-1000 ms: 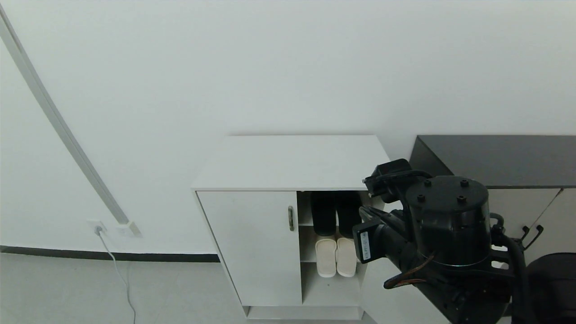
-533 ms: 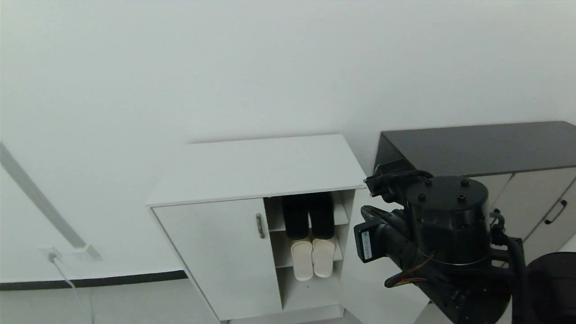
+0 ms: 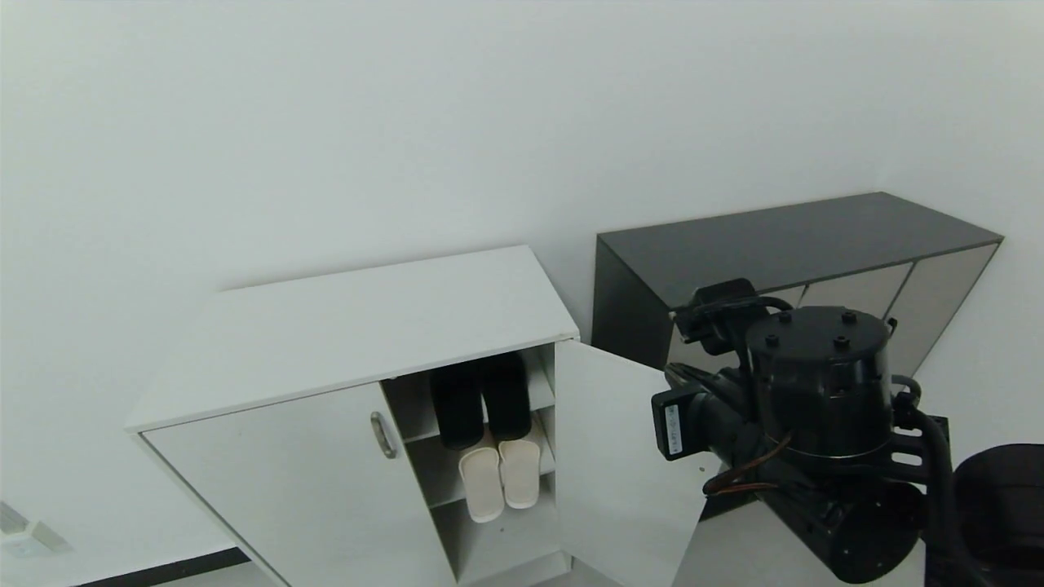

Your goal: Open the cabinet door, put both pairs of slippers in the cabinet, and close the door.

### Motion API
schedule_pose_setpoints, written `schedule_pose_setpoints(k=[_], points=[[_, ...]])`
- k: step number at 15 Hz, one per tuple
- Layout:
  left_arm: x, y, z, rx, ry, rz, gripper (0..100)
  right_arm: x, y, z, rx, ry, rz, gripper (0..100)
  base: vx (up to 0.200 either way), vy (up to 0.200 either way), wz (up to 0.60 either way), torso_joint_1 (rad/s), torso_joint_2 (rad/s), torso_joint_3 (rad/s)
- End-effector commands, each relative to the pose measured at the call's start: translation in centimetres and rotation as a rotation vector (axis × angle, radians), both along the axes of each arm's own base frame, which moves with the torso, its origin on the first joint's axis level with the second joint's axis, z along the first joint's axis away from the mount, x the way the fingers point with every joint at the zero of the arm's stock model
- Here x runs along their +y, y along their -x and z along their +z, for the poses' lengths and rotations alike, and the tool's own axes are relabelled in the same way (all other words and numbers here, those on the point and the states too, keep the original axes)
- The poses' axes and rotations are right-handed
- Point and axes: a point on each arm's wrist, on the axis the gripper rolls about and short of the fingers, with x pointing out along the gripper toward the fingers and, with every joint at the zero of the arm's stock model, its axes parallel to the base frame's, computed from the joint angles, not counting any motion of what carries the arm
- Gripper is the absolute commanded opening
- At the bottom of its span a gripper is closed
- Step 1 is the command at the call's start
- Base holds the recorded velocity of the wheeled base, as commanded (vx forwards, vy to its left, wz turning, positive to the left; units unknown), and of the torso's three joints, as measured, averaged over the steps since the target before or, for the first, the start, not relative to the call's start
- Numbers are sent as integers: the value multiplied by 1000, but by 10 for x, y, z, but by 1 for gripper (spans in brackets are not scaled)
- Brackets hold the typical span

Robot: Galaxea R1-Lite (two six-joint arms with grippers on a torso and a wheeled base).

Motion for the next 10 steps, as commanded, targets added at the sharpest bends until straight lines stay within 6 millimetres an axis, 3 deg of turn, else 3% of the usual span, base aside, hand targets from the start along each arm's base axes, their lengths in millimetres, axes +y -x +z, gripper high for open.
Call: schedule_pose_setpoints(k=[1,5,7,10], points=[[0,0,0,2,1,1,0,-1,0,0,0,0,-2,0,-200,0,0,-2,-2,2],[0,0,0,2,1,1,0,-5,-6,0,0,-4,-23,0,-200,0,0,-1,-2,0],[0,0,0,2,1,1,0,-13,-15,-1,2,-2,-63,0,0,0,0,0,0,0],[0,0,0,2,-1,-3,0,-43,-54,4,10,-48,-126,0,0,0,0,0,0,0]])
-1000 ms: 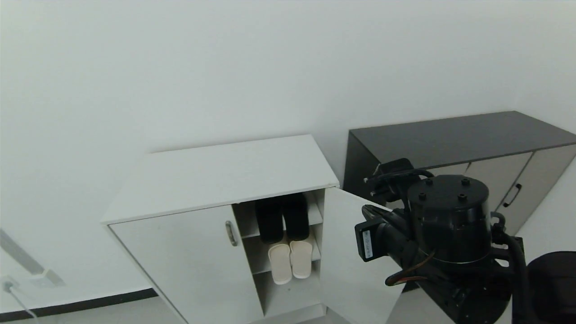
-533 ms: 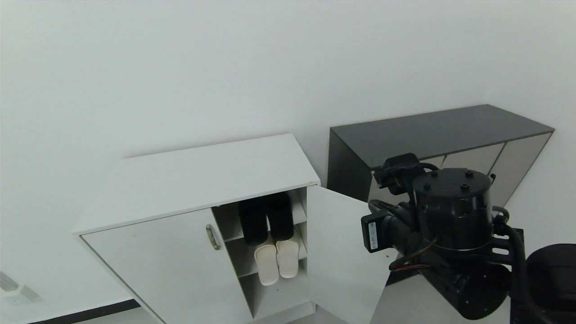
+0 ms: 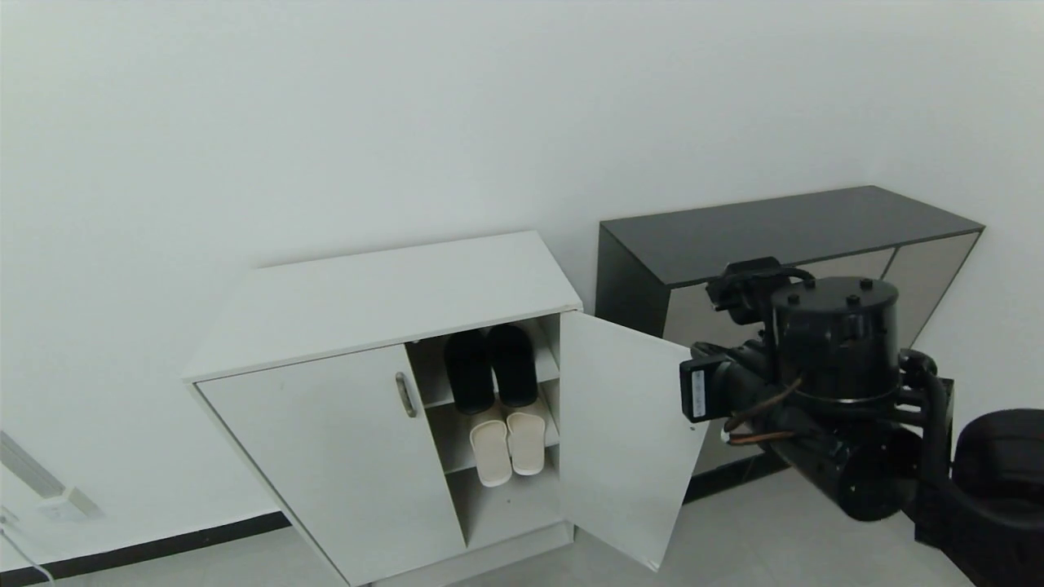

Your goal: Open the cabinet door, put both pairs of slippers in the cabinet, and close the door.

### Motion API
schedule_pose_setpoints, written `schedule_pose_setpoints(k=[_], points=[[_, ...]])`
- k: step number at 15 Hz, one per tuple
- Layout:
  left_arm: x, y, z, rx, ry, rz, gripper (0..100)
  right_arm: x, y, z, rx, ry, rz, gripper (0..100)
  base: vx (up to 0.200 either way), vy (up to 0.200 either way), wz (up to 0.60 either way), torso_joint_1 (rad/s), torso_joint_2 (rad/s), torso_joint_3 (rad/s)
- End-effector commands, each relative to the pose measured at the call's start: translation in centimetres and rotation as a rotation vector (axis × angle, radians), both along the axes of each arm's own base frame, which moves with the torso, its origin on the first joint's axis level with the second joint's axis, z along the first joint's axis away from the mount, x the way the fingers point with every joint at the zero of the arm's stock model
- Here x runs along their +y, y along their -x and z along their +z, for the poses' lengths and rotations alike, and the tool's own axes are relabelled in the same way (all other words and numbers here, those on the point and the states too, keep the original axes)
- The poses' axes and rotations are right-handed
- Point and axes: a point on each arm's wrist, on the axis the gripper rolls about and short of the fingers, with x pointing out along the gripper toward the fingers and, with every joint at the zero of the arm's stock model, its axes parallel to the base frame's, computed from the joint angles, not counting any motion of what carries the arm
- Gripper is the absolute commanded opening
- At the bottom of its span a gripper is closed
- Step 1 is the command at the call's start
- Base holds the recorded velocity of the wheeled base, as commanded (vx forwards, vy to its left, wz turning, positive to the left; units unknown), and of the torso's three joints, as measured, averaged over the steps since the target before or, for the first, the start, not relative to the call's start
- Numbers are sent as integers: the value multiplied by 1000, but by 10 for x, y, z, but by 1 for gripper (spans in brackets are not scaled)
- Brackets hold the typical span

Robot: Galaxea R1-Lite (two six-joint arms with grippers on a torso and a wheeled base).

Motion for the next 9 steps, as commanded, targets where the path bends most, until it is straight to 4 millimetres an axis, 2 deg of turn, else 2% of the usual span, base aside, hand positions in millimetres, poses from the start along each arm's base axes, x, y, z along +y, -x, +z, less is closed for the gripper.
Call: schedule_pose_setpoints(k=[1,5,9], points=[[0,0,0,1,-1,1,0,-23,-34,1,8,-22,-59,0,0,0,0,0,0,0],[0,0,0,1,-1,1,0,-52,-80,-22,85,-43,-50,0,0,0,0,0,0,0],[0,0,0,1,-1,-1,0,-54,-115,-47,132,-91,-50,0,0,0,0,0,0,0]])
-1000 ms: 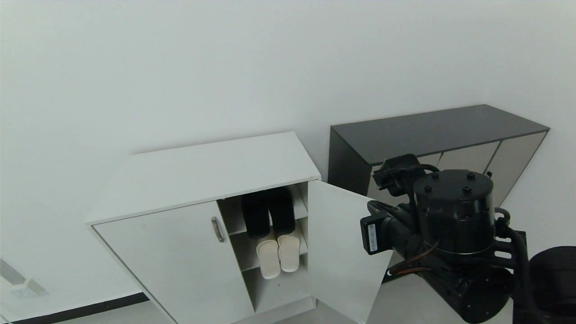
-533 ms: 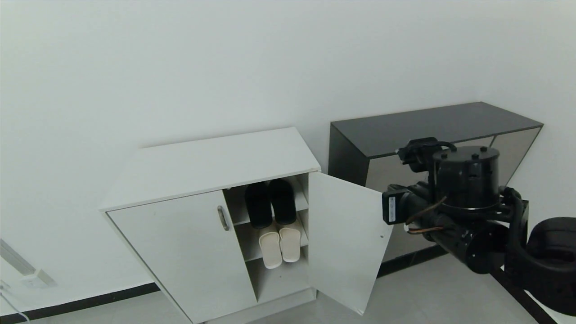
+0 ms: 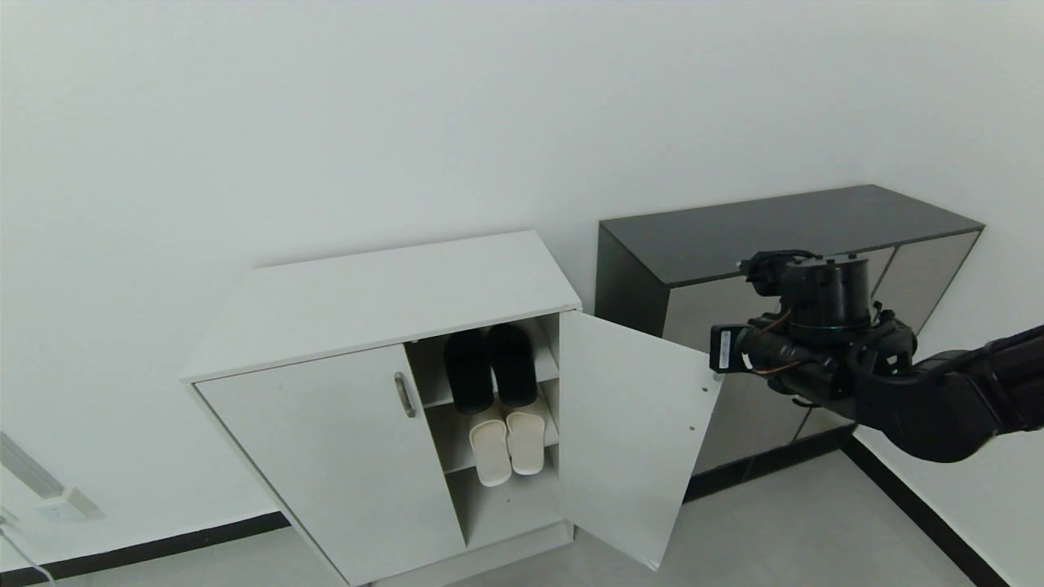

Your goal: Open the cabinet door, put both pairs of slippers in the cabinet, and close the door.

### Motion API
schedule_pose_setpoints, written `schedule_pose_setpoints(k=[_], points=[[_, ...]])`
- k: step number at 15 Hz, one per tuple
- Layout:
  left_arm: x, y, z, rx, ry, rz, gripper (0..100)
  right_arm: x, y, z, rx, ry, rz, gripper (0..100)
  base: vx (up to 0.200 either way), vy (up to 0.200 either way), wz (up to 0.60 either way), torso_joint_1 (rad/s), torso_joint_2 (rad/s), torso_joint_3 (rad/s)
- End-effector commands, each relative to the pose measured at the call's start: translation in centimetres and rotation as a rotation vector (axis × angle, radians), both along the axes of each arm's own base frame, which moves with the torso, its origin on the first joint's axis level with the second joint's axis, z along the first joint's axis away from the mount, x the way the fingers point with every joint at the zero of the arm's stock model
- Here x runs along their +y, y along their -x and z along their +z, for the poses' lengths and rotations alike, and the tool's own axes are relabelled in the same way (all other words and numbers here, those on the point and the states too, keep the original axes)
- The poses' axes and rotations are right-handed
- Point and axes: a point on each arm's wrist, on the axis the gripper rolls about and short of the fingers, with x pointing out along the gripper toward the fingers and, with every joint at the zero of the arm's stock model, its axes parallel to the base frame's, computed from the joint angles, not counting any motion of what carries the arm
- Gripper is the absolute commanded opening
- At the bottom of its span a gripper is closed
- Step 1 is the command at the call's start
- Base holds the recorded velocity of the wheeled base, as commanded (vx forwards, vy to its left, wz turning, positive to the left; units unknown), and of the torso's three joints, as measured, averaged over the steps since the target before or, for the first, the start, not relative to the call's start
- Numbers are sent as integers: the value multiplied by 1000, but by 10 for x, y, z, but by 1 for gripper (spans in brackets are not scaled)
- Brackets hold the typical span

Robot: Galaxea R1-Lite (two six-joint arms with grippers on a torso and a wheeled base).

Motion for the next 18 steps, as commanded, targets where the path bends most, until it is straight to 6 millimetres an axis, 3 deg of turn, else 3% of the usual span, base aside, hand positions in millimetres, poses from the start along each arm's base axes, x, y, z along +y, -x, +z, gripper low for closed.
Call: schedule_pose_setpoints(k=[1,7,18], points=[[0,0,0,1,1,1,0,1,-25,-24,27,5,-16,0,0,0,0,0,0,0],[0,0,0,1,2,1,0,0,-56,-41,24,6,-48,0,0,0,0,0,0,0],[0,0,0,1,2,3,0,2,-64,-55,48,16,-51,0,0,0,0,0,0,0]])
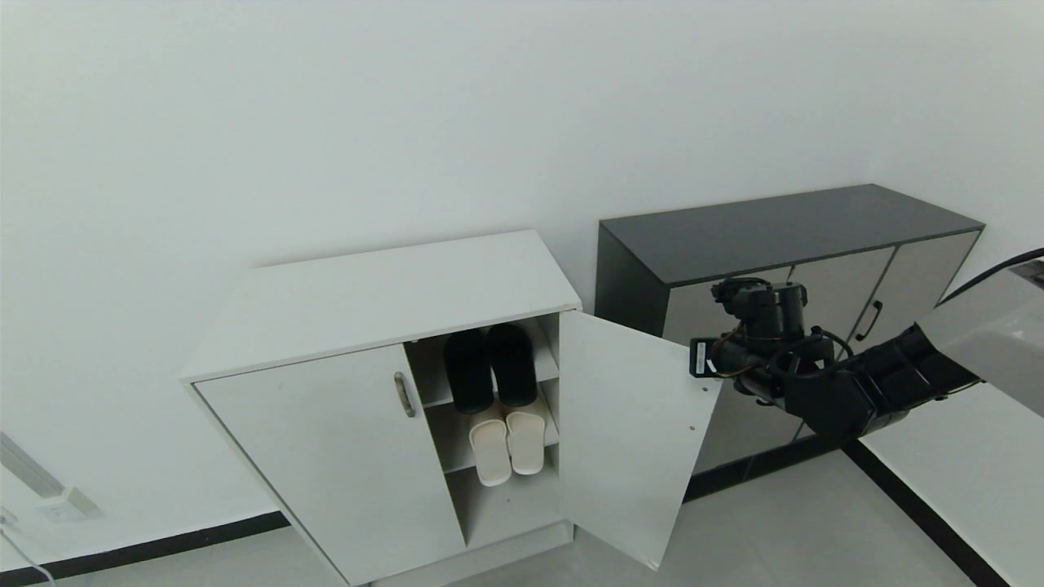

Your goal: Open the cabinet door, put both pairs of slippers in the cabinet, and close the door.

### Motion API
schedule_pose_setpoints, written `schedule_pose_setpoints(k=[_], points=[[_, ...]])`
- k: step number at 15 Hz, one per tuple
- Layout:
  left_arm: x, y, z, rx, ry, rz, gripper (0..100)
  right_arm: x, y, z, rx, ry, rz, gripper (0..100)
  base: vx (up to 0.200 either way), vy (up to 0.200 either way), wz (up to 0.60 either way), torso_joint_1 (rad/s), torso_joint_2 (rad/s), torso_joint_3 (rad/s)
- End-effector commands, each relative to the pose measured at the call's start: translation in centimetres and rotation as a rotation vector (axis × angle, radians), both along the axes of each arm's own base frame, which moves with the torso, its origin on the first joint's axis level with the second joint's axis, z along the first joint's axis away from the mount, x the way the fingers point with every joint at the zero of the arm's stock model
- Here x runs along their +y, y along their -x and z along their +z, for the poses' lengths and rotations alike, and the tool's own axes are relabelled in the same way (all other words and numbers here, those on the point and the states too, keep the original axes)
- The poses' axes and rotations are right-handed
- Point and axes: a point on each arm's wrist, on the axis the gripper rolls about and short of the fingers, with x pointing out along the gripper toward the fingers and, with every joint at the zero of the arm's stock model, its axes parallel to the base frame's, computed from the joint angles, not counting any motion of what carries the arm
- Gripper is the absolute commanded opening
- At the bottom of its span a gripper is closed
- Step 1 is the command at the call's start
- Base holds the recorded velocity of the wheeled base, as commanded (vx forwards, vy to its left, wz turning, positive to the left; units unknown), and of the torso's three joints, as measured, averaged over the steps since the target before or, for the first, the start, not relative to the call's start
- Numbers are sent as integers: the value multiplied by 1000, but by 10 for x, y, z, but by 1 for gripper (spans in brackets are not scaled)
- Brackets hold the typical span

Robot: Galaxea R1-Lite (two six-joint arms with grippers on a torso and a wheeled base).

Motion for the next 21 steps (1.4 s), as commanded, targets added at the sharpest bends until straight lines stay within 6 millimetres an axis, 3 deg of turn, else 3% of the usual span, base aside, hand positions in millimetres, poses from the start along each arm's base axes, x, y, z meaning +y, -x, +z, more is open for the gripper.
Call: schedule_pose_setpoints(k=[1,6,9,12,14,17,21], points=[[0,0,0,1,0,2,0,0,0,-2,4,2,0,0,0,0,0,0,0,0],[0,0,0,1,-1,-1,0,1,-1,-7,16,6,1,0,0,0,0,0,0,0],[0,0,0,1,0,-1,0,4,8,-2,16,3,16,0,0,0,0,0,0,0],[0,0,0,1,-1,0,0,15,31,8,13,3,63,0,0,0,0,0,0,0],[0,0,0,1,-1,-1,0,34,61,11,27,3,144,0,0,0,0,0,0,0],[0,0,0,1,-1,-3,0,52,85,19,-27,-17,215,0,0,0,0,0,0,0],[0,0,0,1,-1,-1,0,50,96,29,-51,-23,236,0,0,0,0,0,0,0]])
